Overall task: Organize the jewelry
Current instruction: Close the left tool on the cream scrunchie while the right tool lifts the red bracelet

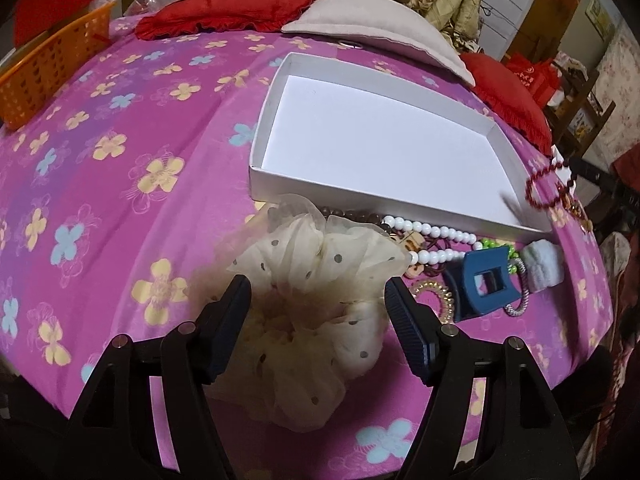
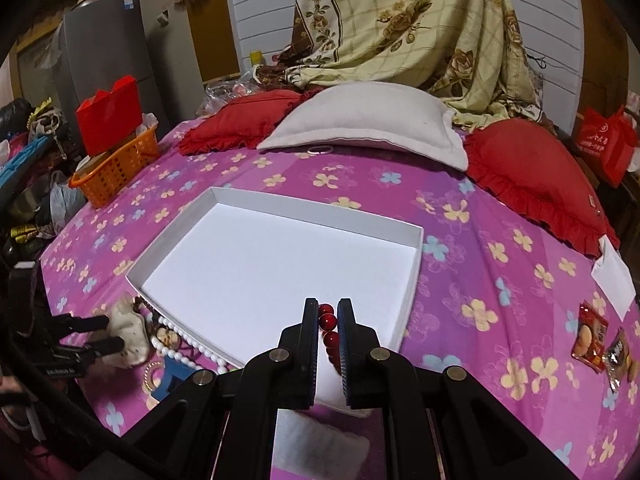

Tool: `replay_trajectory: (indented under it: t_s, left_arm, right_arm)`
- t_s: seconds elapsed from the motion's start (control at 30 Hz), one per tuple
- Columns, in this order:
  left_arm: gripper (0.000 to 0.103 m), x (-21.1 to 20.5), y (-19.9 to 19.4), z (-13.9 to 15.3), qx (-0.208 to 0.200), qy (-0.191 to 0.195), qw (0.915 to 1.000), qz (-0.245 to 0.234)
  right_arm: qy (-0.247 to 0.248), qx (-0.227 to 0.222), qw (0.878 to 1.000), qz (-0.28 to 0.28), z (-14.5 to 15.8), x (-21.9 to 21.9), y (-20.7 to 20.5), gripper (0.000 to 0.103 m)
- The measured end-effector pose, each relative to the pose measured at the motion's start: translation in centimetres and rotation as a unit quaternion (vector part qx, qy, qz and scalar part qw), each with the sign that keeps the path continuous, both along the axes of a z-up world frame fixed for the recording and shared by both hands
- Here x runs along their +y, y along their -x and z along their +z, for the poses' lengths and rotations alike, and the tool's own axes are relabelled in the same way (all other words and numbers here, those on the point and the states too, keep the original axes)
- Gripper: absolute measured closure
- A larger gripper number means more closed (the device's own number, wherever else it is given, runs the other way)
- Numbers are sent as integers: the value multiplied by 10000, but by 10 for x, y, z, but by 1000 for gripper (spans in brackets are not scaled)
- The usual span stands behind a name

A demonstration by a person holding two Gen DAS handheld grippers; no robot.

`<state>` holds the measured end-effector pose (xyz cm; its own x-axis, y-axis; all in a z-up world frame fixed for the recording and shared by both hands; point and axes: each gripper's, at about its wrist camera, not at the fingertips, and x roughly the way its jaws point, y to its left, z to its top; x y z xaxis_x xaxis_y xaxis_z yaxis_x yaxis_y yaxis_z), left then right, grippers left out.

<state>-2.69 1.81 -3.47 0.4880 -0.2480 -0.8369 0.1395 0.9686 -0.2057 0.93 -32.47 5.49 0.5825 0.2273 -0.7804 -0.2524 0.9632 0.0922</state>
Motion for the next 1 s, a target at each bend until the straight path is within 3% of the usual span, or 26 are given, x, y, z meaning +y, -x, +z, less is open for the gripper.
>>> replay_trajectory:
  t_s: [0.03, 0.1, 0.13, 0.17, 0.3, 0.73, 1.0]
  left_arm:
    - [35, 0, -1, -2, 1, 1, 10000, -30]
    - [49, -1, -2, -4, -31, -13, 10000, -86]
    - [67, -2, -2, -5, -22, -59, 9999, -130]
    - [78, -2, -3, -7, 29, -79, 9999, -147]
    - [94, 1, -1, -4, 17, 19, 9999, -164]
    - [97, 9, -2, 62, -600, 381, 9973, -209]
    - [97, -10, -63, 74, -594, 534, 9966, -193]
  right_arm:
    - [-22, 12, 10000, 15, -1, 2, -1, 95]
    - [-46, 40, 10000, 38, -3, 6, -3, 94]
    - [-55, 59, 10000, 52, -5, 9, -4, 94]
    - [-68, 86, 9999, 69, -7, 11, -5, 94]
    - [-95, 180, 9997, 108, -13, 17, -8, 94]
    - [-270, 333, 9991, 54, -18, 11, -18, 94]
    - [-221, 717, 9964, -395, -45, -15, -44, 94]
